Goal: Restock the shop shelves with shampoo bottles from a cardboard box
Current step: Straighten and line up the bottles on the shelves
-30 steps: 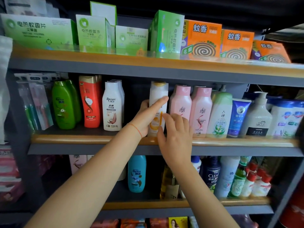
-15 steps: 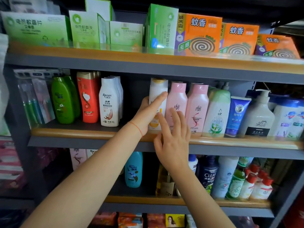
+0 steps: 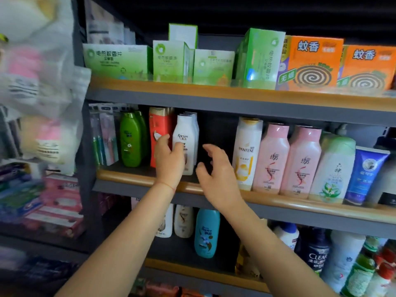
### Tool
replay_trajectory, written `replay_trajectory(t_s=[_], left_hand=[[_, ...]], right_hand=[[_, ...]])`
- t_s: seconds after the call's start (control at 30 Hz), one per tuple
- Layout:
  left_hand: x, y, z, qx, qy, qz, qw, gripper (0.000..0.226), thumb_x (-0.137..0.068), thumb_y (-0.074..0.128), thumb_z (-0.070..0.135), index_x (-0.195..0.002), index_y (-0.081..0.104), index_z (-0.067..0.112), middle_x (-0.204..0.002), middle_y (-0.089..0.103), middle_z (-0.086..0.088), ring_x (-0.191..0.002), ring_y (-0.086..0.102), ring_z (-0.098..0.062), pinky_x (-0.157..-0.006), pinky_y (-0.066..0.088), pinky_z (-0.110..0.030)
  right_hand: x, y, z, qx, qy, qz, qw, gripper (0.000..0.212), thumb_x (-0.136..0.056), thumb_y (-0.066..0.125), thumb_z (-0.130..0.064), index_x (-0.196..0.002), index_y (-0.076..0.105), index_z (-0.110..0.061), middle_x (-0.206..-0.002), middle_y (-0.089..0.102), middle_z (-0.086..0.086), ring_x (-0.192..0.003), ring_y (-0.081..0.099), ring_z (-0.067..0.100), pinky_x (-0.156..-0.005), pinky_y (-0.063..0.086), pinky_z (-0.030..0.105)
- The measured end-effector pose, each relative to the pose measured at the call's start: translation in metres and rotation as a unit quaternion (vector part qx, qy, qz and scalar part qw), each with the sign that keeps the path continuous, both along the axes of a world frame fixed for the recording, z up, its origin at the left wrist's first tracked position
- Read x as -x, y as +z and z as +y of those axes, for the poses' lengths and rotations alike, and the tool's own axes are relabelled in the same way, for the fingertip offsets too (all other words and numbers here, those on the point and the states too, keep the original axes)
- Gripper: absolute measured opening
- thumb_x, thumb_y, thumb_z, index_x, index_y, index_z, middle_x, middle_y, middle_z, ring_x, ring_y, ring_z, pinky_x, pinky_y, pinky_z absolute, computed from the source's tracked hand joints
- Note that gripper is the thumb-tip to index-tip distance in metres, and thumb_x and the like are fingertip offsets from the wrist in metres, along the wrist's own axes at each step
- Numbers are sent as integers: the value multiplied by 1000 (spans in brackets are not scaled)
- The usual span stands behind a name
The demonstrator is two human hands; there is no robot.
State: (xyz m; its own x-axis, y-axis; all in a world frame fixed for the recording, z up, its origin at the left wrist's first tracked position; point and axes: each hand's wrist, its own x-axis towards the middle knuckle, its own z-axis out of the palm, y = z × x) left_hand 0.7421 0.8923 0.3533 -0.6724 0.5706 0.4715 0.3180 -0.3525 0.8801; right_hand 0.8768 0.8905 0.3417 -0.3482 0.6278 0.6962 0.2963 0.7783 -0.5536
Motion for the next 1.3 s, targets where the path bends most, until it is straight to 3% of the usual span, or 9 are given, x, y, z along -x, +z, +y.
replay_trajectory(t_s=[0.1, 0.23, 0.43, 0.57, 0.73, 0.9, 1.1, 1.2, 1.3], left_hand=[[12, 5, 6, 52, -82, -42, 994, 25, -93, 48, 24, -114, 57, 13, -105, 65, -5, -99, 63, -23, -85, 51, -37], [23, 22, 16, 113, -147, -109, 977, 26, -98, 47, 30, -112, 59, 11, -91, 66, -8, -78, 66, -21, -60, 48, -28], [34, 18, 35, 147, -175, -134, 964, 44, -94, 50, 42, -120, 61, 9, -101, 72, -22, -90, 71, -40, -84, 58, -56], [40, 14, 39, 146, -198, -117, 962, 44, -95, 52, 45, -123, 59, 12, -102, 72, -15, -88, 72, -29, -81, 60, -45], [39, 13, 25, 165, -278, 0, 946, 37, -97, 52, 44, -130, 52, 27, -110, 71, 1, -93, 70, -11, -69, 51, -25], [31, 16, 18, 147, -343, -2, 928, 80, -73, 71, 67, -136, 45, 25, -121, 68, 3, -105, 69, -11, -88, 56, -32], [2, 17, 26, 113, -358, -64, 925, 61, -76, 71, 68, -124, 58, 32, -107, 74, 8, -97, 72, -7, -80, 58, -29], [-9, 18, 27, 122, -377, -59, 916, 88, -61, 73, 78, -133, 54, 32, -122, 69, 6, -110, 68, -11, -93, 54, -36], [-20, 18, 27, 123, -369, -54, 920, 66, -76, 69, 70, -127, 51, 32, -120, 66, 6, -105, 66, -6, -86, 55, -29]], right_hand=[[29, 22, 12, 162, 23, 12, 987, 57, -99, 56, -24, -149, 32, -8, -133, 45, -2, -122, 42, 7, -90, 27, -3], [52, 37, 30, 256, 5, 34, 966, 66, -101, 50, -39, -153, 23, -10, -149, 43, 8, -128, 46, 15, -90, 35, 20], [71, 38, 52, 281, 11, 52, 958, 52, -102, 47, -41, -146, 38, -14, -129, 59, 4, -110, 60, 16, -94, 49, 31], [70, 31, 53, 271, 4, 56, 961, 42, -103, 45, -36, -140, 43, -15, -123, 63, 6, -108, 63, 19, -93, 52, 34], [47, 28, 41, 219, -27, 44, 974, 36, -104, 42, -36, -132, 48, -14, -118, 64, 5, -102, 62, 16, -86, 51, 28], [23, 21, 22, 176, -33, 29, 983, 25, -104, 40, -37, -111, 52, -16, -91, 66, -2, -73, 61, 0, -54, 42, 10], [13, -3, 17, -47, -170, 10, 984, 32, -102, 49, -25, -130, 53, -11, -108, 62, 2, -97, 59, 16, -78, 48, 28], [2, -13, 11, -155, -236, 3, 959, 38, -100, 51, -17, -135, 50, -5, -113, 60, 9, -97, 59, 23, -75, 52, 32], [-11, -24, 11, -232, -294, -40, 926, 39, -94, 52, -15, -132, 55, -5, -110, 58, 11, -94, 55, 26, -74, 50, 40]])
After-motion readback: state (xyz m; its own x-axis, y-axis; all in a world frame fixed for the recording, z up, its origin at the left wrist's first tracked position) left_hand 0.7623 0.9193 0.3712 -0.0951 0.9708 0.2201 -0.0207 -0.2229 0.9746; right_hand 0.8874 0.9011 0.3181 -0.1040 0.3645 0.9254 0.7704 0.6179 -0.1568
